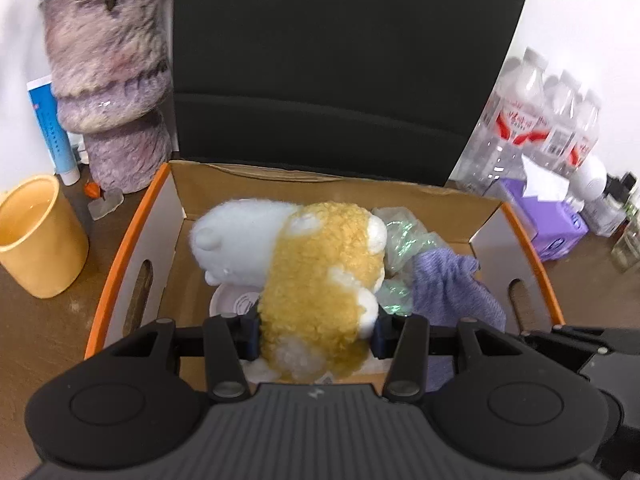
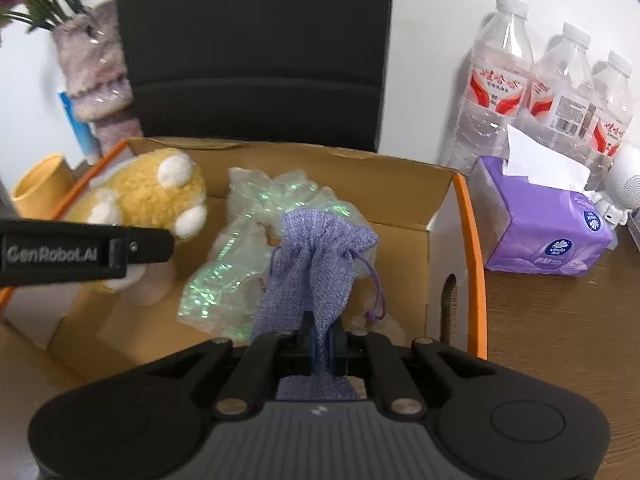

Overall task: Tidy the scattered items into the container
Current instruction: 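Lower both tools into the box and open them to release toy and pouch, then withdraw both tools from the box back toward the remaining items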

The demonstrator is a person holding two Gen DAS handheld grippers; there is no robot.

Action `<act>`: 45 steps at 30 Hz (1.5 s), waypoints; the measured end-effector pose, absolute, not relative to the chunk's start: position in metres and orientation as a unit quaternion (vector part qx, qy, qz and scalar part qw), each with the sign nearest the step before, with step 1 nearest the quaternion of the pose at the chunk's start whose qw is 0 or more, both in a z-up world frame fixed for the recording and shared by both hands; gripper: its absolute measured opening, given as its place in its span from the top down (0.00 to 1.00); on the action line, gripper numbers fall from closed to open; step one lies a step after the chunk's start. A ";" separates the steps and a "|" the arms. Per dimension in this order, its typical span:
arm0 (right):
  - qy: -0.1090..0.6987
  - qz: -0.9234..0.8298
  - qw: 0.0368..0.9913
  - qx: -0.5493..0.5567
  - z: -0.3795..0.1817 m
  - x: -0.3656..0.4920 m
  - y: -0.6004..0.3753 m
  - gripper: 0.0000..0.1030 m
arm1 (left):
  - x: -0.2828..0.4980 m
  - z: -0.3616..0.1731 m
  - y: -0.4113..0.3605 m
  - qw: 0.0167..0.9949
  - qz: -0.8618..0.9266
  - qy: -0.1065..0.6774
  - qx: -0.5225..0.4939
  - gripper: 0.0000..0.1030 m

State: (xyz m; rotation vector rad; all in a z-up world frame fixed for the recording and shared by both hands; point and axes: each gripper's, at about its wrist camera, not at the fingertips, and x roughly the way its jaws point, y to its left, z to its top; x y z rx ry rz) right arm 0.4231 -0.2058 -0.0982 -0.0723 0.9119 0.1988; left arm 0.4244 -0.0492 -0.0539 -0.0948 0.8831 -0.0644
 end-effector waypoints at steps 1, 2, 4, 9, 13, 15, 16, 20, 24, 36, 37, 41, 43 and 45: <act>0.443 0.090 0.891 -0.037 -0.100 0.427 -0.206 0.95 | 0.426 -0.055 -0.051 0.902 -0.028 0.429 -0.041 0.53; 0.447 0.083 0.890 -0.038 -0.103 0.429 -0.206 0.95 | 0.428 -0.056 -0.052 0.901 -0.026 0.431 -0.036 0.53; 0.452 0.073 0.888 -0.040 -0.106 0.432 -0.204 0.95 | 0.431 -0.058 -0.055 0.900 -0.020 0.434 -0.026 0.53; 0.444 0.066 0.892 -0.049 -0.110 0.429 -0.200 0.87 | 0.436 -0.064 -0.060 0.900 0.000 0.435 -0.015 0.52; 0.434 0.062 0.898 -0.048 -0.109 0.422 -0.197 0.75 | 0.435 -0.065 -0.060 0.901 0.015 0.434 -0.019 0.49; 0.424 0.060 0.902 -0.046 -0.105 0.419 -0.195 0.47 | 0.433 -0.065 -0.059 0.901 0.024 0.433 -0.023 0.40; 0.417 0.059 0.906 -0.049 -0.104 0.418 -0.195 0.27 | 0.432 -0.066 -0.059 0.901 0.028 0.432 -0.025 0.35; 0.400 0.074 0.913 -0.046 -0.096 0.411 -0.198 0.11 | 0.428 -0.063 -0.053 0.902 0.027 0.430 -0.033 0.17; 0.410 0.084 0.907 -0.042 -0.093 0.406 -0.198 0.01 | 0.419 -0.054 -0.045 0.909 0.035 0.412 -0.050 0.00; 0.388 0.084 0.916 -0.053 -0.071 0.375 -0.189 0.00 | 0.387 -0.028 -0.040 0.920 0.030 0.387 -0.047 0.00; 0.386 0.082 0.917 -0.055 -0.069 0.373 -0.189 0.00 | 0.385 -0.027 -0.038 0.921 0.031 0.386 -0.048 0.00; 0.375 0.075 0.922 -0.056 -0.059 0.362 -0.191 0.00 | 0.373 -0.021 -0.033 0.923 0.031 0.381 -0.049 0.00; 0.370 0.075 0.925 -0.050 -0.054 0.356 -0.193 0.00 | 0.366 -0.018 -0.030 0.924 0.030 0.377 -0.049 0.00; 0.365 0.074 0.927 -0.043 -0.049 0.350 -0.194 0.00 | 0.359 -0.014 -0.028 0.926 0.028 0.372 -0.047 0.00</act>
